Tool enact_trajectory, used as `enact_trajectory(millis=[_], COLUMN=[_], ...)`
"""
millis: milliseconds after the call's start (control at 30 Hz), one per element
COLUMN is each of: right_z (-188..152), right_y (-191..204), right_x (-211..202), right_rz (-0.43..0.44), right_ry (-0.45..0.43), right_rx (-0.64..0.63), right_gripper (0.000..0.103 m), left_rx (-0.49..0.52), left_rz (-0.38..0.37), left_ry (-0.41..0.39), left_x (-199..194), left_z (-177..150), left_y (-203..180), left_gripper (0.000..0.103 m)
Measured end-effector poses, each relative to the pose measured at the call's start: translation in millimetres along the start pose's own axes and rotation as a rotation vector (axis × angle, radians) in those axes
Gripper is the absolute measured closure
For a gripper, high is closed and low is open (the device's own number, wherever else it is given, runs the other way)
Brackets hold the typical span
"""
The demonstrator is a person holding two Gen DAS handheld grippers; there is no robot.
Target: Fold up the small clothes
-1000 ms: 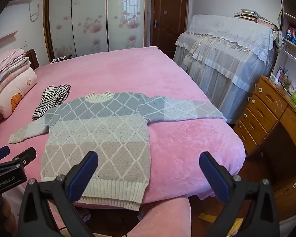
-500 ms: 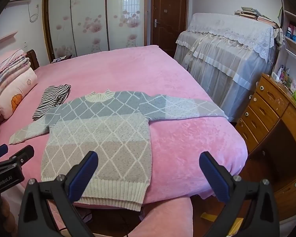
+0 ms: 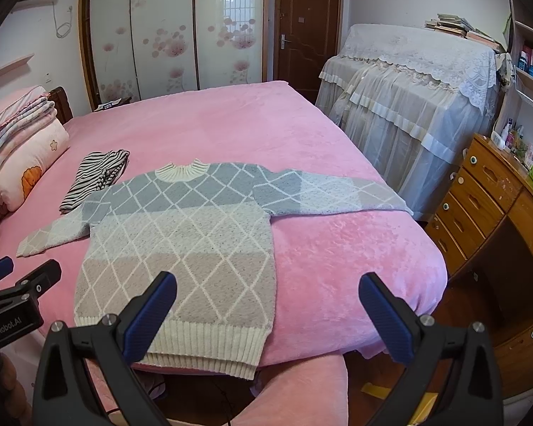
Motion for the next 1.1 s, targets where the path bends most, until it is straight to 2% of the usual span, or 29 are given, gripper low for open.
enact_trajectory(millis=[767,1100], right_z=[0.0,-0.5], right_y=[0.0,14.6], right_x=[0.2,3.3], right_rz=[0.006,0.026], right_ry=[-0.001,-0.002], right_rx=[0.000,-0.014], right_gripper=[0.000,0.000], left_rx=[0.008,0.009], left_rz=[0.003,0.006], left_ry=[0.002,0.000], left_x=[-1.9,-1.3], left_z=[-2.5,-3.2], left_y=[1.9,1.0], left_gripper=[0.001,0.001])
Point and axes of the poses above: each gripper's, at about its wrist camera, not at the fingertips, and x roughly the way its jaws point, y to its left, z to its top, the point moved 10 cm from there along x, roughly the way its jaws point, and after that the axes turned 13 degrees about -x, right-handed, at the moved point
